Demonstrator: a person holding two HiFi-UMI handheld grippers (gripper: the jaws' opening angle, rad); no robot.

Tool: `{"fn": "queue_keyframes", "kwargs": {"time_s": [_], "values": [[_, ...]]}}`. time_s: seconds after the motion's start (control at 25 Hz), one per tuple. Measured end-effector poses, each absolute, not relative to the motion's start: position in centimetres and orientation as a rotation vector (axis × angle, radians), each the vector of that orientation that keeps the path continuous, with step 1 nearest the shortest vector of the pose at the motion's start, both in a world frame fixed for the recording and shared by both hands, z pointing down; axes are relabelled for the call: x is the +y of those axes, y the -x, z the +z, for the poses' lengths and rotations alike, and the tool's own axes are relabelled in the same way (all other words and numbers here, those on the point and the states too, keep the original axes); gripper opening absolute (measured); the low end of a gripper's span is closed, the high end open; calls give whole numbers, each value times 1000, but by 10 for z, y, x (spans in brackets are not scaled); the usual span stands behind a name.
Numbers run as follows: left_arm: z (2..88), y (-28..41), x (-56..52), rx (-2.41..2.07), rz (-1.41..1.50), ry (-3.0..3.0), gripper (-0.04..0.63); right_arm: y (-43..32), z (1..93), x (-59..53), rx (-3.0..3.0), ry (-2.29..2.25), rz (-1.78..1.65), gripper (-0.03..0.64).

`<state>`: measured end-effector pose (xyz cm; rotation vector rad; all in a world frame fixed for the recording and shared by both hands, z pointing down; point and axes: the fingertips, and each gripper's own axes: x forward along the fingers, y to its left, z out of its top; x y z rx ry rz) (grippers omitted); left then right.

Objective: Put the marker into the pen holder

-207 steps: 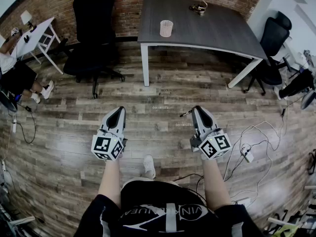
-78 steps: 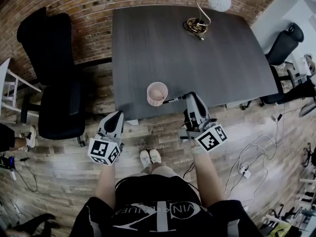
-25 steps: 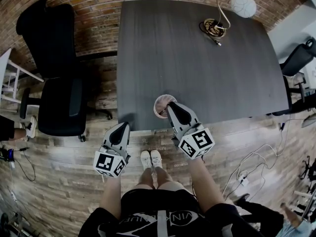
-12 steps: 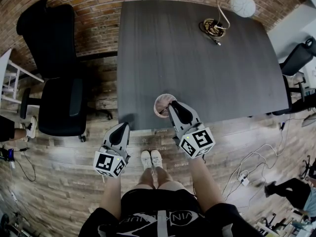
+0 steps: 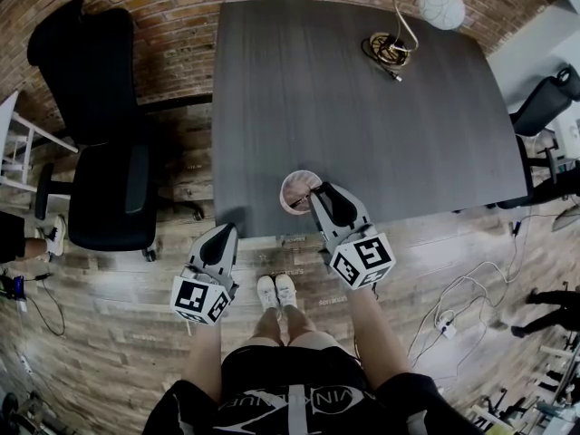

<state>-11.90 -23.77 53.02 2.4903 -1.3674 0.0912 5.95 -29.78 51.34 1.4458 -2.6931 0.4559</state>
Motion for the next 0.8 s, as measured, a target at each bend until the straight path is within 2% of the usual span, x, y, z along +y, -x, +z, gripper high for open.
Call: {"fn": "queue_keyframes", "kwargs": {"time_s": [0.8], "values": [[529,117,-231,-1356,84,-2493,12,-77,520,-290,-2679,-1519,572,146]]}}
